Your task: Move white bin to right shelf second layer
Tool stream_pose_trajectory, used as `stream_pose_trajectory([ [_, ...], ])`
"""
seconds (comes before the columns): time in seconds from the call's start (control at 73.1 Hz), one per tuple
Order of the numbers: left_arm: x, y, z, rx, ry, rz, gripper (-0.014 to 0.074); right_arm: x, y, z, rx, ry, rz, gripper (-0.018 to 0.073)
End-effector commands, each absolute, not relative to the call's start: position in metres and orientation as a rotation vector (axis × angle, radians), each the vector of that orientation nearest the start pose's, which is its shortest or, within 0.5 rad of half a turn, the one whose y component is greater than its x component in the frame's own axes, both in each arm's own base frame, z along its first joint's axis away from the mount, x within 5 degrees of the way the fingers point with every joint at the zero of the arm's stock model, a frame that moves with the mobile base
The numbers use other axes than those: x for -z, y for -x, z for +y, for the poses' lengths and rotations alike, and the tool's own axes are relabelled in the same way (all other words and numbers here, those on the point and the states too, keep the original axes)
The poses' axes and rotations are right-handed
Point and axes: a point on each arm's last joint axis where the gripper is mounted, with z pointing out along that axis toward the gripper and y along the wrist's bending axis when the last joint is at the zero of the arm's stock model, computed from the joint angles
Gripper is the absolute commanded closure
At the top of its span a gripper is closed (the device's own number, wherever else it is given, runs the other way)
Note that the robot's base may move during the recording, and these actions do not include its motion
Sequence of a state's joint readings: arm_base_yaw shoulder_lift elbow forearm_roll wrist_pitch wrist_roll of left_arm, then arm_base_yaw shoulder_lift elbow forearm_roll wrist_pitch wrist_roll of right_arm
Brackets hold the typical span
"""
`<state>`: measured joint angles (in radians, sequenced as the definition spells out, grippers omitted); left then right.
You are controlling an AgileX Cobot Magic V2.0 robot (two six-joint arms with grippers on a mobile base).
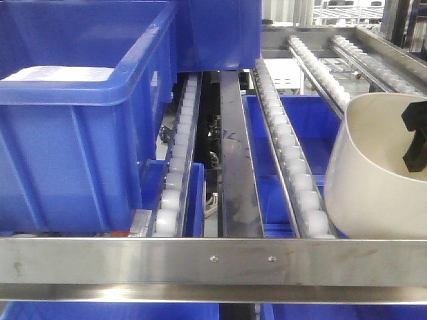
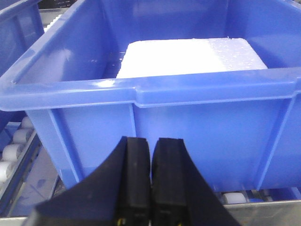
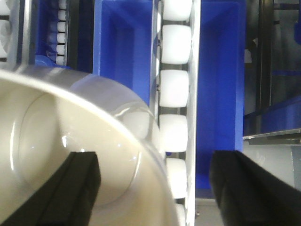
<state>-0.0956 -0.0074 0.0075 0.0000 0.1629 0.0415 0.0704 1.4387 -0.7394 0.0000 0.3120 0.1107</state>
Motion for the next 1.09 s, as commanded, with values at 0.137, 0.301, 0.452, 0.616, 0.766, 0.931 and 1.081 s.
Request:
stream_pose_trajectory([
  [0.137,-0.192,-0.056,-0.006,0.049,-0.111,1.58,0.0512,-0.231,-0.278,0.019,-0.077,-0.038,2.37,-0.0046],
  [0.301,-0.192,-0.056,-0.006,0.049,-0.111,1.58,0.0512,-0.238,-0.275,0.019,-0.086,-0.046,2.342,-0.0046],
  [0.452,-0.192,-0.056,-0.006,0.049,-0.111,1.58,0.0512,-0.247,-0.271,0.018,-0.088,-0.046,2.315,-0.0046],
  [0.616,-0.192,-0.056,-0.006,0.049,-0.111,1.58,0.0512,-0.251,-0.267,0.018,-0.088,-0.046,2.314,-0.0046],
  [0.766,-0.192,-0.056,-0.006,0.049,-0.111,1.58,0.0512,-0.258,-0.262,0.018,-0.089,-0.045,2.3,-0.0046],
  [0.931,-0.192,-0.056,-0.006,0.049,-0.111,1.58,0.0512,-0.267,-0.256,0.017,-0.091,-0.045,2.279,-0.0046],
  [1.081,-0.192,-0.056,-0.006,0.049,-0.111,1.58,0.0512,-0.268,-0.253,0.017,-0.09,-0.045,2.296,-0.0046],
])
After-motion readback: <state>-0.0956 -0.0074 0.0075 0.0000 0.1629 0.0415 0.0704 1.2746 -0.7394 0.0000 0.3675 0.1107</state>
